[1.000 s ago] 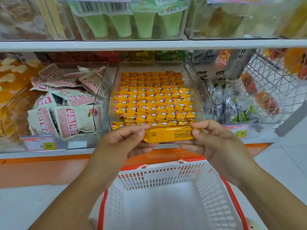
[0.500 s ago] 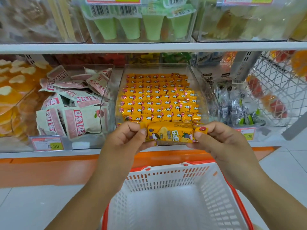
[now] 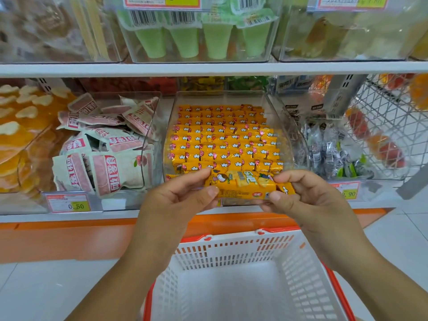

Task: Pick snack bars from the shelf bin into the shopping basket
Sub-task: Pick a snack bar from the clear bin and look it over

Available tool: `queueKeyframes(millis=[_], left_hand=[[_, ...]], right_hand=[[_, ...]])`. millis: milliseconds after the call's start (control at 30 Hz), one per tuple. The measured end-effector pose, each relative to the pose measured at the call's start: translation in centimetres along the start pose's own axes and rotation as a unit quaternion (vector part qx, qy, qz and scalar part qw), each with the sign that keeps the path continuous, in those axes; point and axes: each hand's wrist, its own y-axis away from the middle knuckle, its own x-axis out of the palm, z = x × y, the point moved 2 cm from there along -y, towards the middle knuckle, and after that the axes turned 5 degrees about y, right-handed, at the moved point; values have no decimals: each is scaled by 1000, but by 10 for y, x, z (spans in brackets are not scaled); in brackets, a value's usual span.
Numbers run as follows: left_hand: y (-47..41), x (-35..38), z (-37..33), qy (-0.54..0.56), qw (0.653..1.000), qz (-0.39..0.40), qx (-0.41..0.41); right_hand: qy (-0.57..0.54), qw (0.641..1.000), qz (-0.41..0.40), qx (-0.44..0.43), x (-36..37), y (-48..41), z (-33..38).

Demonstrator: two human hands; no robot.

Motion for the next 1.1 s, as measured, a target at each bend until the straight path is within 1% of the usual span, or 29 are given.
queueKeyframes(millis=[167, 333, 400, 500, 600, 667, 733, 867, 967, 1100], left_hand=[[-2, -3, 1, -10, 1000, 15, -8], [-1, -2, 1, -57, 998, 0, 22], [0, 0, 1, -50, 998, -10, 30], [0, 1, -2, -6, 1000, -11, 12], [-3, -3, -2, 19, 999, 13, -24], [-4, -5, -1, 3, 999, 35, -26], [-4, -5, -1, -2, 999, 40, -20], [-6, -8, 2, 9, 1000, 15, -12], [-7, -6, 5, -11, 1000, 8, -18], [-3, 0, 2, -48, 999, -11, 2]], right_hand=[[-41, 999, 12, 23, -2, -4, 1], [-65, 997, 0, 37, -1, -5, 0], [-89, 995, 1, 53, 1, -5, 1], [-110, 991, 34, 73, 1, -4, 2], [-95, 993, 35, 67, 2, -3, 4], [-73, 996, 17, 55, 1, -4, 2], [-36, 999, -2, 39, -2, -6, 0], [36, 999, -14, 19, -4, -6, -5], [34, 999, -5, 13, 0, -5, -5], [24, 1000, -7, 6, 3, -3, -4]])
